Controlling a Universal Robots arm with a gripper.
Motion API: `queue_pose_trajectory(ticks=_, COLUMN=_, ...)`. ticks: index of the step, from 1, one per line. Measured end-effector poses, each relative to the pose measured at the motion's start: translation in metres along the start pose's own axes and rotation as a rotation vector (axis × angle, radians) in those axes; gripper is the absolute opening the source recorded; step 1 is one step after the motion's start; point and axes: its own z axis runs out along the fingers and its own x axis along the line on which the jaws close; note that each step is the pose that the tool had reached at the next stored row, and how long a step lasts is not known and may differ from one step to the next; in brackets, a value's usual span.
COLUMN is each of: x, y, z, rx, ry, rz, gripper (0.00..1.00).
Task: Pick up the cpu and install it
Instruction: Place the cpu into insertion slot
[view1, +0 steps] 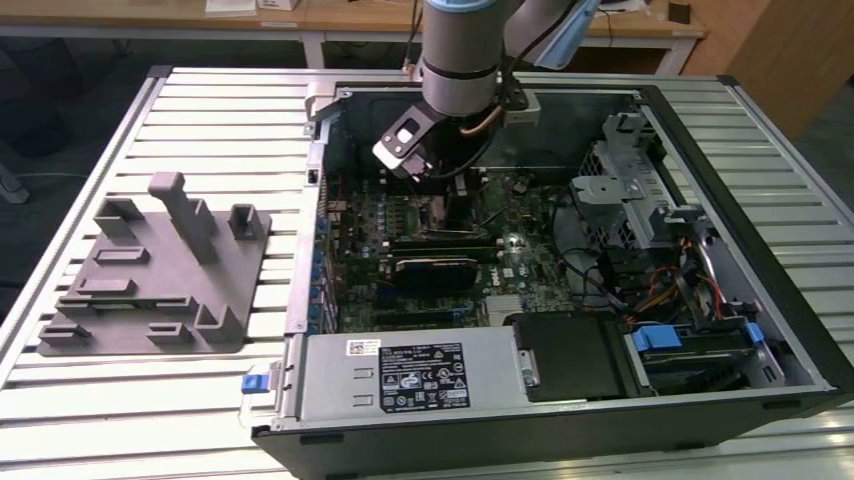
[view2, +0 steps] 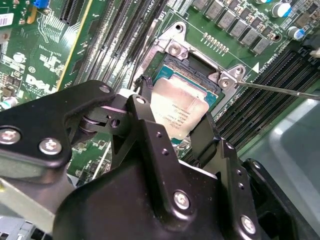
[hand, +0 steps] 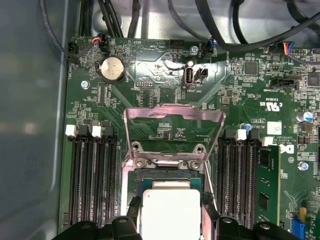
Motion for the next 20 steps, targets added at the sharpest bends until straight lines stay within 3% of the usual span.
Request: queue_pose_trajectory(ticks=20, x=0.0017, y=-0.002, z=0.0092, rx=0.0007, ry=-0.0003, rz=0.004, gripper=0.55)
